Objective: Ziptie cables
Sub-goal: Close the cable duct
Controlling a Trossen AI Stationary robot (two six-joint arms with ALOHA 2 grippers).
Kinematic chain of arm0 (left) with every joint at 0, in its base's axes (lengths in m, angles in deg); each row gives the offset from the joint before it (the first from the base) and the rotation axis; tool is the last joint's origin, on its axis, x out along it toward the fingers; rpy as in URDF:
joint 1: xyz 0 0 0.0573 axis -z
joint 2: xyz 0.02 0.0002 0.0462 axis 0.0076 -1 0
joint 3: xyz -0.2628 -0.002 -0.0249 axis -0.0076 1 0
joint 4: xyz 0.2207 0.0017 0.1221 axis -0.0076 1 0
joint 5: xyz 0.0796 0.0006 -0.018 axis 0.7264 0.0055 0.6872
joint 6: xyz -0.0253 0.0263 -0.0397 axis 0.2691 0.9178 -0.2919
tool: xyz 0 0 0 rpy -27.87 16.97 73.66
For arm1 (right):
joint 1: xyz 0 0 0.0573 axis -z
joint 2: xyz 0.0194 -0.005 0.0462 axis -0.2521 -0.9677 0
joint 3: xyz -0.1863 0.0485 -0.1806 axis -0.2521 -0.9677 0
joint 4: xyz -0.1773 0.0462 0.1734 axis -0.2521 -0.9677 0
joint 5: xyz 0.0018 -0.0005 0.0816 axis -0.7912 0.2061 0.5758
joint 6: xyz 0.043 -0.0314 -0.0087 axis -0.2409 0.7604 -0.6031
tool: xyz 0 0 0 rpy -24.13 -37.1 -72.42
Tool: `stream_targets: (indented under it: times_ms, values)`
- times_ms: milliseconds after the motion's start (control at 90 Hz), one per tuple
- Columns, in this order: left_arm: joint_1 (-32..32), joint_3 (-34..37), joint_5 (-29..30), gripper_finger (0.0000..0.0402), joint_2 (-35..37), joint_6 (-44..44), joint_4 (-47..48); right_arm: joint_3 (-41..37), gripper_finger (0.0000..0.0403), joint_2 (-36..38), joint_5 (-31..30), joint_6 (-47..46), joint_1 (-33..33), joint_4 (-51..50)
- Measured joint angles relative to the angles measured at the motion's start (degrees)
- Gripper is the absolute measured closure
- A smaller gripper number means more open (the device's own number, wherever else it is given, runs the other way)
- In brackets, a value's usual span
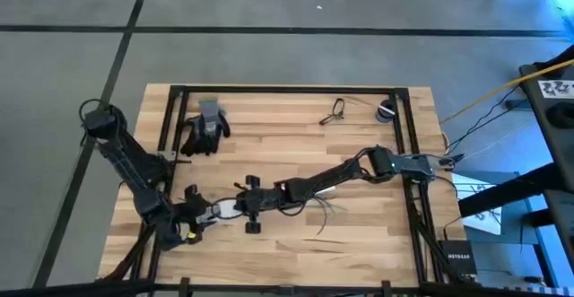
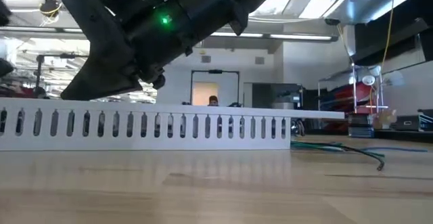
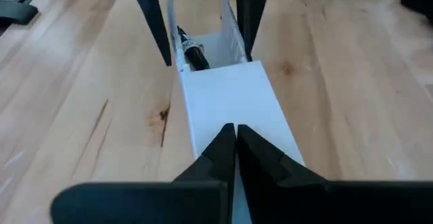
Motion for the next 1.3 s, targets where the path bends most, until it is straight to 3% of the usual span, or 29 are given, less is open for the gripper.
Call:
stream_targets:
  times_ms: [244, 433, 600, 778, 1011, 1167, 1300]
  values:
    - [2.57, 5.23, 7.73, 0.0148, -5.49, -3.2, -11.8, -0.08, 0.0398, 0.0, -0.31, 0.3, 0.02, 0.61]
    - [1.27, 6.05, 8.64, 0.015, -8.0, -1.33, -16.13, -0.11, 0.0398, -0.02, -0.33, 0.33, 0.04, 1.03]
    - [1.3, 6.05, 9.36, 0.0175, -8.04, -1.3, -15.88, -0.31, 0.0398, 1.44, -0.29, 0.53, -0.02, 0.13]
    - [1.34, 6.05, 9.69, 0.0204, -8.04, -1.47, -15.83, -0.33, 0.0398, 9.15, -0.01, 0.81, -0.02, -10.15]
    - [1.42, 6.05, 9.59, 0.0189, -8.02, -1.26, -15.82, -1.15, 0.0398, 11.93, -1.91, 1.27, -0.04, -27.8]
    - [1.42, 6.05, 9.47, 0.0189, -8.02, -0.68, -16.03, -6.63, 0.0398, 12.34, -4.81, -0.64, 0.1, -22.41]
    - [1.42, 6.09, 9.39, 0.0192, -8.0, -0.3, -16.06, -9.96, 0.0398, 10.67, -1.61, -1.84, 0.44, -10.29]
